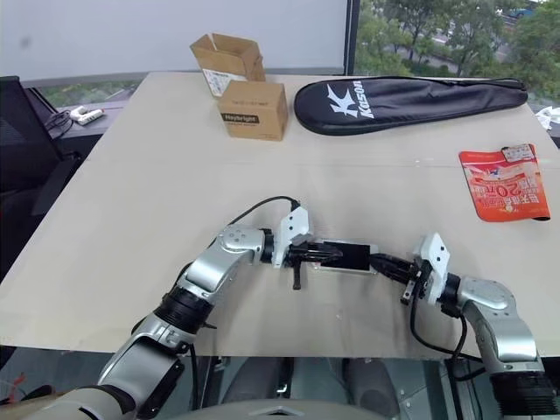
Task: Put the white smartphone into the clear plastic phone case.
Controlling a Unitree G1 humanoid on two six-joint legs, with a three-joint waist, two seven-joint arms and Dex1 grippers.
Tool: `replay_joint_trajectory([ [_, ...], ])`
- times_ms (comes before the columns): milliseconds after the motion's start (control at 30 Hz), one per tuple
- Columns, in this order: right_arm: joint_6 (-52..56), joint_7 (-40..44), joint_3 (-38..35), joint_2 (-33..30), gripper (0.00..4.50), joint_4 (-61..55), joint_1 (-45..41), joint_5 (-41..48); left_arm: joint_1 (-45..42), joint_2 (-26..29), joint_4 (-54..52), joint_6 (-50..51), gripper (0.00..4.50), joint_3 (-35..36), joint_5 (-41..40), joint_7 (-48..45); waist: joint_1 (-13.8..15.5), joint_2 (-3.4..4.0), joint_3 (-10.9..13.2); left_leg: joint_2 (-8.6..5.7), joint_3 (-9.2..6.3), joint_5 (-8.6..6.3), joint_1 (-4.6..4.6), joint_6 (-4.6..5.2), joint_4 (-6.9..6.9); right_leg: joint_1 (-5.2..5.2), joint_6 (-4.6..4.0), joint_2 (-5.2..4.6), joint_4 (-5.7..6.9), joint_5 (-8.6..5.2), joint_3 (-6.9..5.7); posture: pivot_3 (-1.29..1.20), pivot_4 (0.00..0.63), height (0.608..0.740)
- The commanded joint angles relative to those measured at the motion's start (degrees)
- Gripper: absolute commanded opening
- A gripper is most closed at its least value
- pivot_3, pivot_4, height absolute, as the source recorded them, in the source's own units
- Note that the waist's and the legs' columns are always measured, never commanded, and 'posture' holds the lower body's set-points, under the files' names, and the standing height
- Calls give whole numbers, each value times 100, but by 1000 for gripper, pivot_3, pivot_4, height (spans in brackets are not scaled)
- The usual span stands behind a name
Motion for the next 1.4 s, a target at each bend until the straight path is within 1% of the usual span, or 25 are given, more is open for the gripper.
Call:
replay_joint_trajectory([
  [33, 14, -74, 254, -212, 35, 601, 89, -502, 116, 32, 199, 30, 0, -105, 183, 82, 5, -19, -13, 0, 1, 0, 14, 0, 0, 13, -1, 0, -1, -3, 0, 0, 150, 740],
  [133, 72, 2, 380, -274, 35, 769, 115, -480, 129, 46, 211, 14, 0, -110, 202, 92, 27, -37, -30, 4, -10, -1, 69, 0, -4, 78, -2, 0, -14, -30, -14, 0, 150, 740],
  [267, 389, 72, 668, -349, 35, 877, 170, -523, 138, 61, 232, -25, 0, -110, 235, 93, 40, -56, -82, 12, -26, -2, 73, 0, -4, 84, 0, -8, -18, -31, -6, 0, 150, 740],
  [367, 599, 3, 741, -231, 35, 1170, 98, -471, 139, 52, 222, -26, 0, -104, 244, 101, 43, -86, -127, 12, -26, -2, 73, 0, -4, 84, -1, -11, -22, -31, -3, 0, 150, 740],
  [467, 623, -8, 1027, -305, 35, 1599, 5, -801, 136, 49, 217, -25, 0, -100, 252, 103, 43, -120, -173, 16, -29, -2, 78, -1, -5, 88, -1, -11, -23, -31, -4, 0, 150, 740],
  [600, 855, -118, 1212, -298, 35, 1958, -157, -917, 139, 72, 203, -25, 0, -75, 267, 92, 36, -130, -229, 22, -29, -2, 91, -1, -6, 94, -1, -16, -25, -32, -2, 0, 150, 740],
  [733, 833, -70, 1409, -381, 35, 2096, -262, -1050, 134, 98, 215, -42, 0, -39, 291, 96, 23, -147, -241, 28, -27, -5, 124, -5, -7, 121, -1, -25, -26, -33, 2, 0, 150, 740],
  [767, 778, -48, 1420, -389, 35, 2093, -270, -1049, 136, 102, 216, -45, 0, -35, 293, 99, 19, -149, -243, 28, -26, -19, 135, -28, -8, 132, 0, -45, -29, -33, 5, 0, 150, 740],
  [833, 584, 9, 1408, -403, 35, 2043, -279, -1021, 142, 109, 207, -47, 0, -32, 292, 105, 19, -153, -246, 26, -26, -21, 145, -32, -13, 141, 1, -72, -33, -34, 7, 0, 150, 740],
  [900, 212, 88, 1301, -410, 35, 1917, -290, -950, 146, 108, 199, -58, 0, -22, 288, 114, 18, -153, -246, 24, -27, -22, 146, -32, -23, 143, 2, -83, -37, -34, 4, 0, 150, 740],
  [1000, -132, 122, 711, -183, 35, 1448, -386, -288, 151, 73, 167, -133, 0, 55, 240, 154, 16, -146, -227, 22, -27, -21, 144, -31, -44, 140, 2, -86, -53, -34, -2, 0, 150, 740],
  [1033, -161, 161, 591, -153, 35, 1315, -401, -148, 155, 55, 155, -167, 0, 87, 221, 175, 16, -121, -207, 22, -27, -20, 141, -30, -44, 139, 2, -86, -56, -34, -4, 0, 150, 740],
  [1067, -27, 195, 368, -122, 35, 1032, -436, 187, 163, 32, 106, -221, 0, 153, 177, 206, 3, -88, -187, 21, -25, -19, 131, -29, -44, 132, 2, -85, -62, -33, -8, 0, 150, 740],
  [1133, 313, 206, -39, -89, 35, 518, -498, 813, 184, -1, -17, -320, 0, 301, 74, 236, -11, -48, -154, 14, -10, -3, 77, -1, -47, 79, 5, -64, -56, -30, -9, 0, 150, 740],
  [1167, 586, 171, -242, -121, 303, 265, -515, 1147, 209, 3, -147, -300, 0, 406, -35, 235, -11, -36, -134, 13, -9, -2, 53, -1, -47, 52, 6, -57, -53, -27, -9, 0, 150, 740],
  [1233, 937, 139, -501, -217, 915, -35, -494, 1512, 275, 37, -414, -226, 0, 590, -236, 240, -1, -1, -93, 3, -5, -1, 28, 0, -47, 19, 3, -55, -35, 1, -2, 0, 150, 740],
  [1300, 1094, 165, -779, -375, 1855, -228, -414, 1694, 414, 137, -860, -143, 0, 910, -526, 267, 11, 7, -76, -1, -14, -1, -39, 0, -47, -48, 6, -51, -23, 3, -7, 0, 150, 740],
  [1333, 1123, 202, -914, -481, 2368, -251, -347, 1720, 526, 227, -1118, -55, 253, 1110, -677, 310, 20, 7, -73, -1, -16, -1, -59, 0, -47, -68, 7, -51, -17, 3, -9, 0, 150, 740],
  [1400, 1007, 279, -1132, -656, 3335, -130, -220, 1628, 798, 508, -1548, 123, 834, 1442, -921, 286, 28, 6, -64, -3, -17, -1, -61, 0, -49, -70, 15, -48, -18, -2, -14, 0, 150, 740],
])
